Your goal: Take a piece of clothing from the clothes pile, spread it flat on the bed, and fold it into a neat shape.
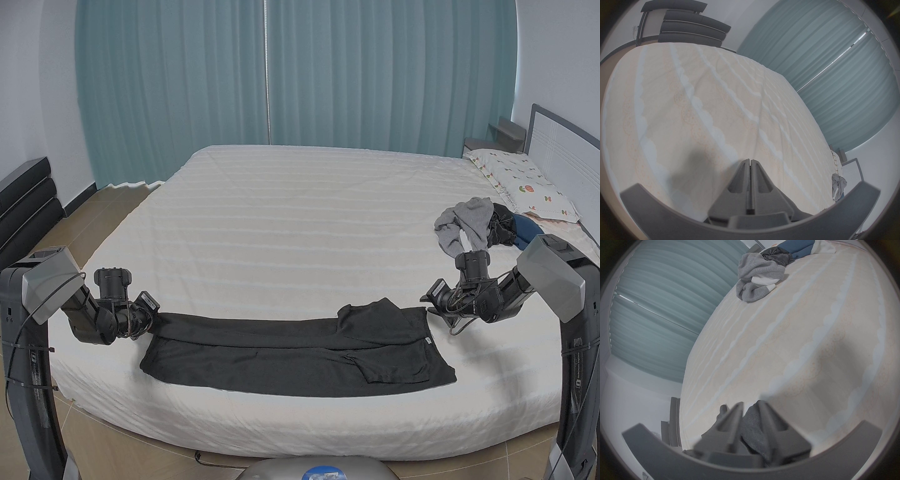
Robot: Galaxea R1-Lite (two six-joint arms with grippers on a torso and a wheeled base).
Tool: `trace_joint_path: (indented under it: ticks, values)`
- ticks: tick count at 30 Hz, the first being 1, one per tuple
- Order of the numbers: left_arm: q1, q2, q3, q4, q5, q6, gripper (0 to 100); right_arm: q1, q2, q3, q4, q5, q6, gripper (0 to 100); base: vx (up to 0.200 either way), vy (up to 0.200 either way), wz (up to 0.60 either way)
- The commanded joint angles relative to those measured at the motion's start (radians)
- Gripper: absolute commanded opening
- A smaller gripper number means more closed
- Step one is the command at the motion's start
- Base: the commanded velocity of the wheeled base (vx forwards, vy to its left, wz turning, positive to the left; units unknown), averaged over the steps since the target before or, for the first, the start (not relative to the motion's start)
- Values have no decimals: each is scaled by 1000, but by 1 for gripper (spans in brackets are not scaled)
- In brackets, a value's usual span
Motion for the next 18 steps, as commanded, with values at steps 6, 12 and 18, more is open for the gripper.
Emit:
trace_joint_path:
  ticks: [6, 12, 18]
  values:
    - [2, -11, 11, 0, -10, 0, 100, -15, -112, 84, -6, 42, 35, 100, 0, 0, 0]
    - [28, -82, 63, -3, -32, -2, 100, -18, -241, 255, -60, 80, 35, 100, 0, 0, 0]
    - [51, -160, 143, -3, -136, 0, 100, -21, -342, 466, -160, 88, 37, 100, 0, 0, 0]
